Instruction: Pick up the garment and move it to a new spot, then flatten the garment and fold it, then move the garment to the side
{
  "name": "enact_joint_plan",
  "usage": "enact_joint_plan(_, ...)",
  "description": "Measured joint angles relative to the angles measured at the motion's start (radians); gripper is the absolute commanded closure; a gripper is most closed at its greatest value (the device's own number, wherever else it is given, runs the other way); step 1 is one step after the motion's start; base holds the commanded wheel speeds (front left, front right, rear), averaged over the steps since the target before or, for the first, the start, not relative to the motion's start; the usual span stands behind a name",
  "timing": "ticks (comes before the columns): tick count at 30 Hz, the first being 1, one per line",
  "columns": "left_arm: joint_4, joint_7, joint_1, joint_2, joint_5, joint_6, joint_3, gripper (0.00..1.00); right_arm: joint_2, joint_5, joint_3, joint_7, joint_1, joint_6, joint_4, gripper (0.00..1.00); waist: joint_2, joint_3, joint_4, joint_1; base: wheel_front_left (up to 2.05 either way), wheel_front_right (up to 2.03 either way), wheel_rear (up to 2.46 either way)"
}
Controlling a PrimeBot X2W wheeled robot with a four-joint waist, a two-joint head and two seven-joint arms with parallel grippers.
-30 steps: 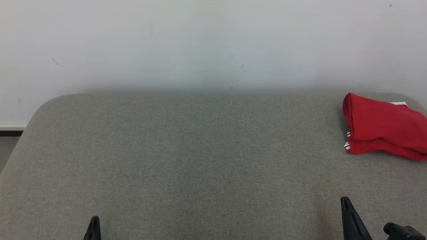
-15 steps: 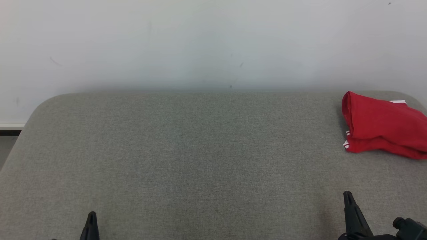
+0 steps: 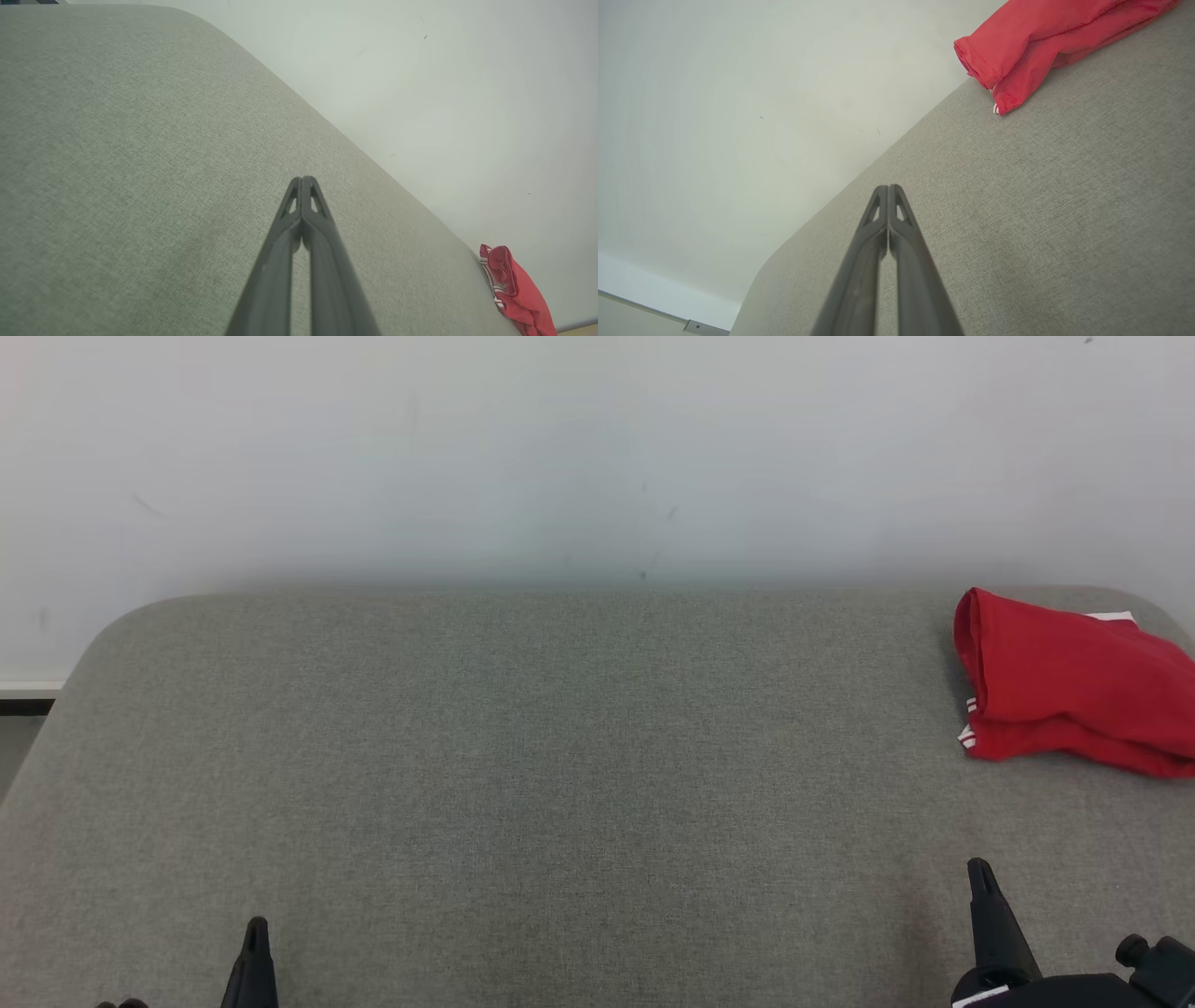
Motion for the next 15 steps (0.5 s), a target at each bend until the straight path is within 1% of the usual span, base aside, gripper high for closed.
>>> enact_joint_plan(8, 0.001, 0.026, -0.017, -0.005, -0.103, -0.001, 0.009, 1.00, -0.002, 0.103, -0.006, 0.019, -0.020, 0.000, 0.012, 1.00, 0.0000, 0.003, -0.002, 0.0000, 0.00, 0.00, 0.00)
enact_joint_plan(15, 0.002, 0.046, -0.024, -0.011, -0.171, -0.007, 0.015, 1.00, -0.003, 0.173, -0.010, 0.032, -0.028, 0.000, 0.019, 1.00, 0.0000, 0.005, -0.004, 0.0000, 0.00, 0.00, 0.00)
